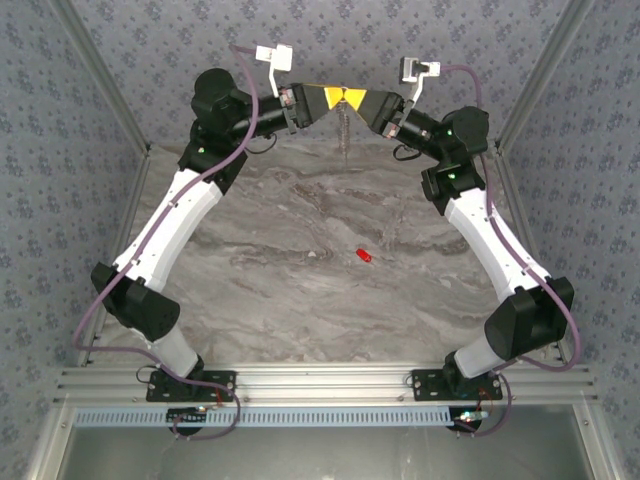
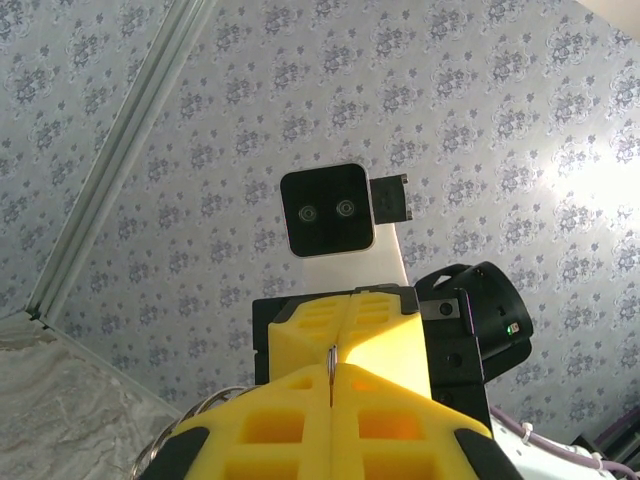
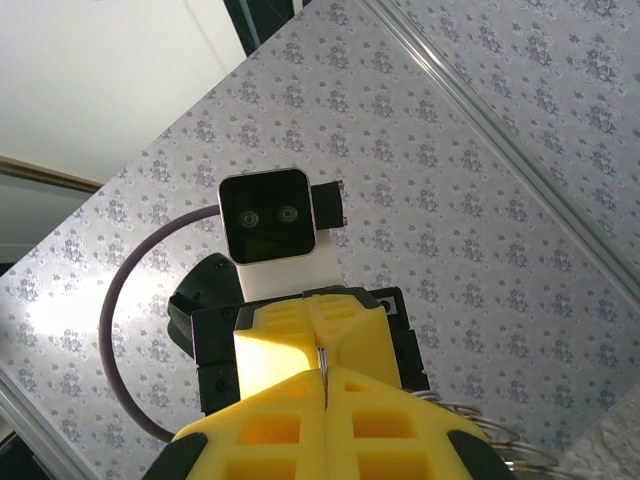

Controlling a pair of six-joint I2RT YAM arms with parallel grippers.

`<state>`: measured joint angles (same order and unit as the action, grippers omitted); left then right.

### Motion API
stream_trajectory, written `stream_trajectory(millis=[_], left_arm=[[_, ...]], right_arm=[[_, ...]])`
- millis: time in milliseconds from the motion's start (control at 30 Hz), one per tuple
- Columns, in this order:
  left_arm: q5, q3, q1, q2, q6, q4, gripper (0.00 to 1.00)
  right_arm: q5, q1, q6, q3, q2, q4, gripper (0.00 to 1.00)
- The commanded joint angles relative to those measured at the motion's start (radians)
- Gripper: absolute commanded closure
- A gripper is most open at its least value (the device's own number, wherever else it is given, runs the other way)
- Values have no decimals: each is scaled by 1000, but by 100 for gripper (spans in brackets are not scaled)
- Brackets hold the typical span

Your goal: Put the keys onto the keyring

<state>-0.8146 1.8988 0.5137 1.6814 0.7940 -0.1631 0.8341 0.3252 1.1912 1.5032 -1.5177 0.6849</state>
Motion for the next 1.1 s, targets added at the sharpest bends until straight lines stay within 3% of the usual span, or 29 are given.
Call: stream_trajectory(millis=[0, 67, 167, 500, 767, 1067], left_arm=[[-6, -4, 7, -12, -50, -12, 100], [-19, 4, 2, -18, -93, 16, 100], [-52, 29, -4, -23, -180, 77, 100], [-112, 3, -14, -68, -476, 183, 100], [-166, 42, -25, -50, -489, 215, 100], [-212, 102, -25, -17, -470, 244, 100]], right_arm=[[-7, -32, 22, -2, 15, 56, 85], [-8, -69, 25, -27, 40, 46, 74], [-3, -122, 20, -59, 73, 18, 66], [55, -111, -103, -51, 122, -164, 55], [85, -37, -371, 53, 134, -503, 53], [80, -11, -423, 102, 106, -565, 55]])
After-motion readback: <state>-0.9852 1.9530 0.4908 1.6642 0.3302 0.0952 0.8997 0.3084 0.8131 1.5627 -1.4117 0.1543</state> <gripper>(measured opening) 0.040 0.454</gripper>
